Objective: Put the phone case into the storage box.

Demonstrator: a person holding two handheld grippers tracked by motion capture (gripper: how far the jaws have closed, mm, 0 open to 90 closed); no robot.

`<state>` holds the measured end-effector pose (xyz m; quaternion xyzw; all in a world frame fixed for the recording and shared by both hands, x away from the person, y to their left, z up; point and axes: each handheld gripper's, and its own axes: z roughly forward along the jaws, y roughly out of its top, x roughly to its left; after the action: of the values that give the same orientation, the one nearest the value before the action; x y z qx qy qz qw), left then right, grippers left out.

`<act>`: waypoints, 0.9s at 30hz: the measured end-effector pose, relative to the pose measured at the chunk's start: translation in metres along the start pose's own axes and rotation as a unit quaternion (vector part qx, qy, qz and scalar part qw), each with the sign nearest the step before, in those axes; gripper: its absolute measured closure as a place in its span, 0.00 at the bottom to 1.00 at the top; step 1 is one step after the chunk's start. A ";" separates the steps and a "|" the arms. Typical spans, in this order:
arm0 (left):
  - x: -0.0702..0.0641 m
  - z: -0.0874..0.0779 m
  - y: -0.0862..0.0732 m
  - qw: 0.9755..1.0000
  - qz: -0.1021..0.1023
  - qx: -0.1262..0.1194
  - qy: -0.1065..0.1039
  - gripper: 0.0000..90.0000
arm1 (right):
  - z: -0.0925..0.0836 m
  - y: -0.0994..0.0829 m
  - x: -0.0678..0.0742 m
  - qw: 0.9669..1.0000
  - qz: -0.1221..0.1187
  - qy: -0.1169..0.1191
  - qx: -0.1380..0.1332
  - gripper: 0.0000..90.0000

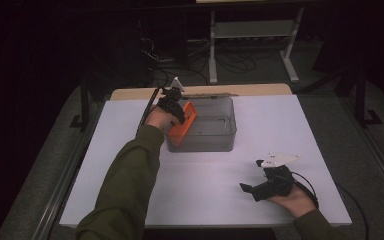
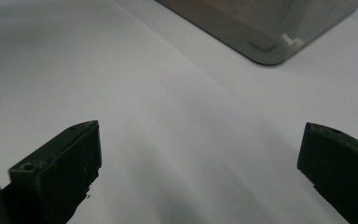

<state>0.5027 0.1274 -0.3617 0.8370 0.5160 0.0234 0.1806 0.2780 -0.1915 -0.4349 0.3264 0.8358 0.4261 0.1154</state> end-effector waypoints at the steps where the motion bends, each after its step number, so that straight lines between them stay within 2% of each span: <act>1: 0.000 0.000 0.000 1.000 -0.004 0.001 0.002 0.87 | 0.000 0.000 0.000 1.000 0.000 0.000 0.000 0.00; 8: 0.002 -0.003 0.000 1.000 -0.014 0.001 0.006 0.87 | -0.001 0.000 0.000 1.000 0.001 0.000 -0.001 0.00; 17: 0.003 -0.005 0.000 1.000 -0.016 0.002 0.008 0.87 | -0.001 0.000 0.000 1.000 0.001 0.000 -0.002 0.00; 21: 0.005 -0.005 -0.001 1.000 -0.017 0.005 0.016 0.87 | -0.001 0.000 0.000 1.000 0.000 0.000 -0.003 0.00; 27: 0.007 -0.004 -0.001 1.000 -0.021 0.005 0.010 0.87 | -0.001 0.000 0.000 1.000 0.000 0.000 -0.002 0.00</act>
<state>0.5044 0.1353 -0.3595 0.8263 0.5357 0.0258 0.1718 0.2778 -0.1916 -0.4343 0.3261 0.8349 0.4280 0.1161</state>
